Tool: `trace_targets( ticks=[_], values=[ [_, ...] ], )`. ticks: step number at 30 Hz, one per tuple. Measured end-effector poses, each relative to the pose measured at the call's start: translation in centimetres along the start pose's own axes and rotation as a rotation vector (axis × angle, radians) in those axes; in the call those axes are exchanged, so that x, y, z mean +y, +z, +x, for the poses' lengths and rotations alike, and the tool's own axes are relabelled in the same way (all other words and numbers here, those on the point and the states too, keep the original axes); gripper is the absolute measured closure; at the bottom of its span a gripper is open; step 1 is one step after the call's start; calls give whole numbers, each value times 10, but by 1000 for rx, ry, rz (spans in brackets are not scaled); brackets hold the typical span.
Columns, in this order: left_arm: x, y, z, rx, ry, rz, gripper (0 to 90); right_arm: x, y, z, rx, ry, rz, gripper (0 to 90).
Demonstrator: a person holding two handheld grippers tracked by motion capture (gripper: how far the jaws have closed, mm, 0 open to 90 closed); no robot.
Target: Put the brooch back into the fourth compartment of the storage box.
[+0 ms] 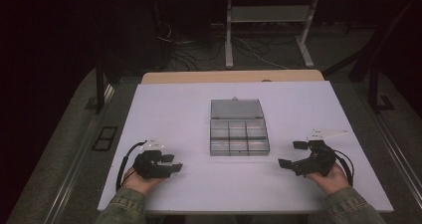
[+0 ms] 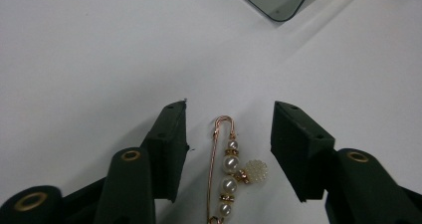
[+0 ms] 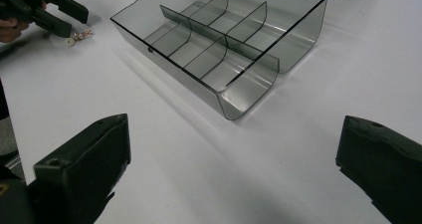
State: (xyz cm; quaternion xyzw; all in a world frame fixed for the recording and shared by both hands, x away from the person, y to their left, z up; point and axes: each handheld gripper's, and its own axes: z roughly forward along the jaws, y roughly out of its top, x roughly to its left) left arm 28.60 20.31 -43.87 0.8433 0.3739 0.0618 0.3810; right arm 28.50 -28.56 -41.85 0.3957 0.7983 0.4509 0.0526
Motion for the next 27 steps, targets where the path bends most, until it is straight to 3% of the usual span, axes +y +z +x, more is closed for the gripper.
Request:
trace_targets(
  ticks=[8,17,22,27],
  values=[
    [-1,4,-2,17,34,39,568,0,0,0,4,-4,-1,6],
    [-5,3,-3,58,75,29,694,1,-1,-1,35,9,-11,6],
    [-6,2,-1,67,52,21,775,1,-2,-1,37,16,-13,6],
    [-7,2,6,23,-18,9,802,1,-1,-1,38,12,-14,6]
  ],
)
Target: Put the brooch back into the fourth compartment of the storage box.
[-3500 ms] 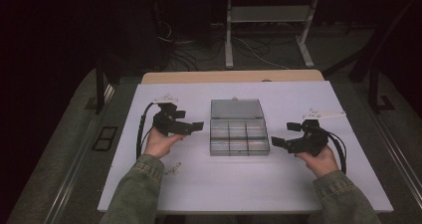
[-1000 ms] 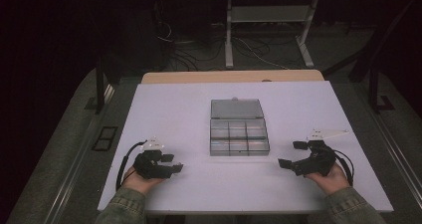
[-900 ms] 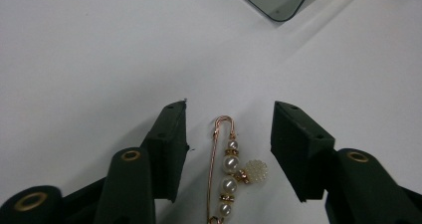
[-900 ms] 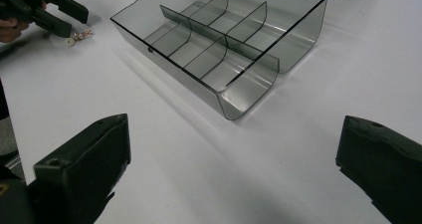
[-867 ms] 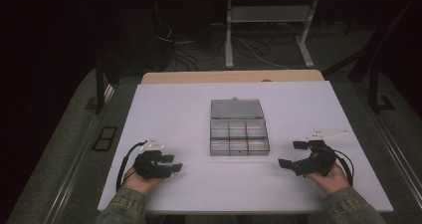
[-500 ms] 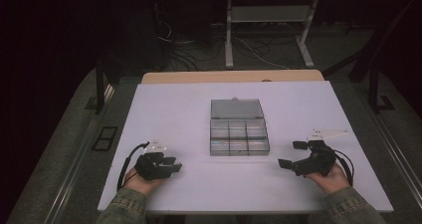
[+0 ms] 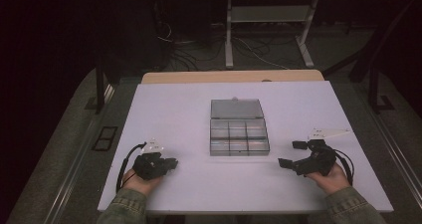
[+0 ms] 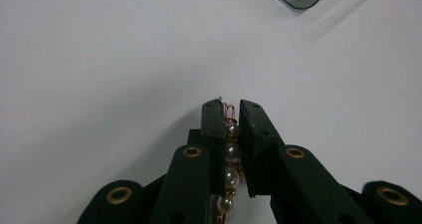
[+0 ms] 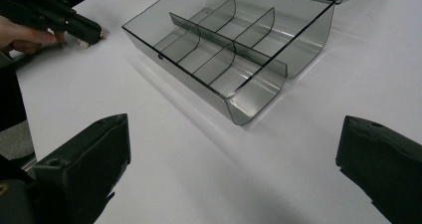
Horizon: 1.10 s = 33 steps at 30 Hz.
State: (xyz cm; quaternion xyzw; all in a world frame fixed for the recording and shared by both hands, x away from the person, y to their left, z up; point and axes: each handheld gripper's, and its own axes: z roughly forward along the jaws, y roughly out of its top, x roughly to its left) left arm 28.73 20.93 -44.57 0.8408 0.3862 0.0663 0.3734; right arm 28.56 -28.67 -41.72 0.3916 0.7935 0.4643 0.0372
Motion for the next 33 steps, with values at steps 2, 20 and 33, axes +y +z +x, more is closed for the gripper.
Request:
trace_targets(
  ticks=[2,20,33],
  values=[
    [-1,0,2,-13,-17,-3,804,0,0,0,4,4,2,6],
    [-1,-8,8,-77,-85,-60,806,0,-1,-1,8,9,-1,6],
    [4,-19,3,-87,-72,-119,806,0,-1,-2,12,13,10,6]
  ],
)
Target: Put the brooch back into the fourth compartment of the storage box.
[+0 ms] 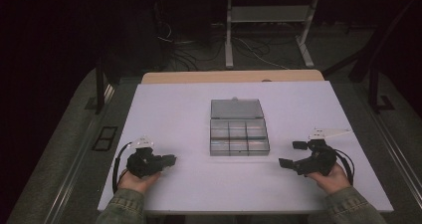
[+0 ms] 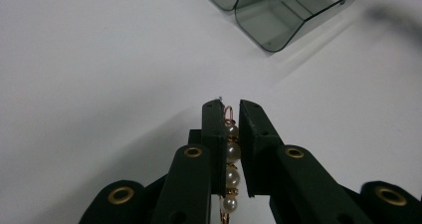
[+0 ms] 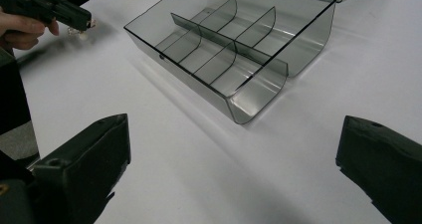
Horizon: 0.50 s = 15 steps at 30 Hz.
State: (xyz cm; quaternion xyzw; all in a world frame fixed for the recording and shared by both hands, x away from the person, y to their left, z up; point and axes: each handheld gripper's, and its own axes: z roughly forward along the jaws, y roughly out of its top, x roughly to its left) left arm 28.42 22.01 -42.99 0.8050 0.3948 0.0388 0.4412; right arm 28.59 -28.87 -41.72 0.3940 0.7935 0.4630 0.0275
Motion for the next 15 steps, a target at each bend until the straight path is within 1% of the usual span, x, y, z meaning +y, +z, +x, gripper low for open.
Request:
trace_targets(
  ticks=[2,5,8,9,10,15],
  values=[
    [2,-1,-1,-1,7,-5,807,0,0,0,2,-2,2,6],
    [4,-3,-1,-1,6,-19,806,0,0,0,4,1,3,6],
    [7,-6,-2,5,16,-33,806,0,0,0,4,1,4,6],
    [9,-8,-2,8,27,-37,806,0,0,0,5,1,4,6],
    [11,-9,-2,9,29,-41,807,0,0,0,5,0,3,6],
    [18,-12,-4,8,45,-53,807,0,1,0,6,0,3,6]
  ],
)
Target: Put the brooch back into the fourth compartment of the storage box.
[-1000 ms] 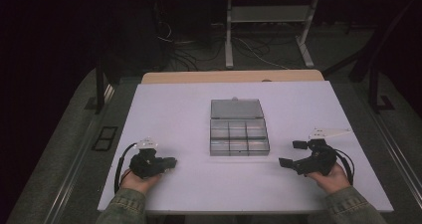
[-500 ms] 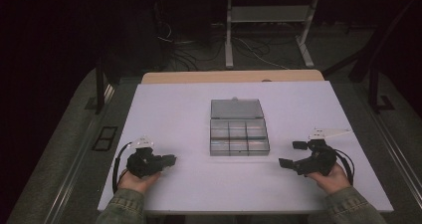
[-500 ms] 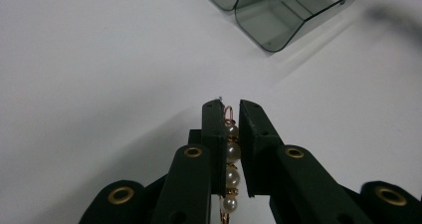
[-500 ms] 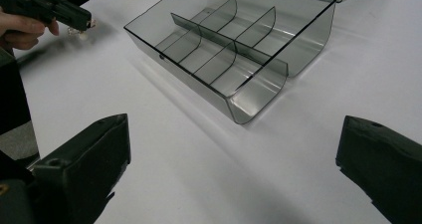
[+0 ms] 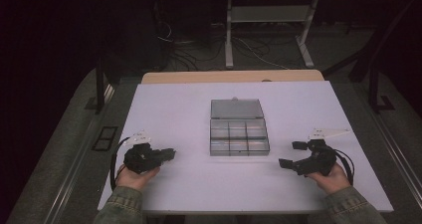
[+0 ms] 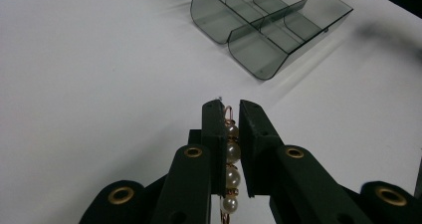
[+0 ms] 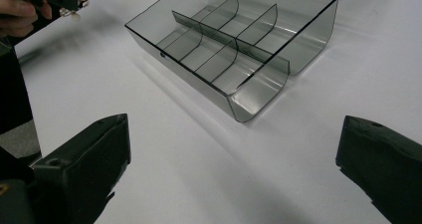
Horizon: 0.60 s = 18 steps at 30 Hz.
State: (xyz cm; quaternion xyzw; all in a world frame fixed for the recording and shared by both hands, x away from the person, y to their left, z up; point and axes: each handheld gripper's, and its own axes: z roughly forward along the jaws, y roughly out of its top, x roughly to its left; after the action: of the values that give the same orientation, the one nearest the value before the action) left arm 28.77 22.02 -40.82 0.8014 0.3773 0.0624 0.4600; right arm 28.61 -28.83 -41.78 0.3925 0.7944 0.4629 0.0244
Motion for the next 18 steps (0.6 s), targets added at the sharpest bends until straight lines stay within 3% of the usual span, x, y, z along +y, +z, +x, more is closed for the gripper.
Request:
trace_targets(
  ticks=[6,18],
  values=[
    [10,2,0,-7,11,-13,807,0,0,0,0,-2,0,6],
    [35,16,-6,-26,56,5,807,0,-1,-1,-2,-1,-4,6]
  ],
)
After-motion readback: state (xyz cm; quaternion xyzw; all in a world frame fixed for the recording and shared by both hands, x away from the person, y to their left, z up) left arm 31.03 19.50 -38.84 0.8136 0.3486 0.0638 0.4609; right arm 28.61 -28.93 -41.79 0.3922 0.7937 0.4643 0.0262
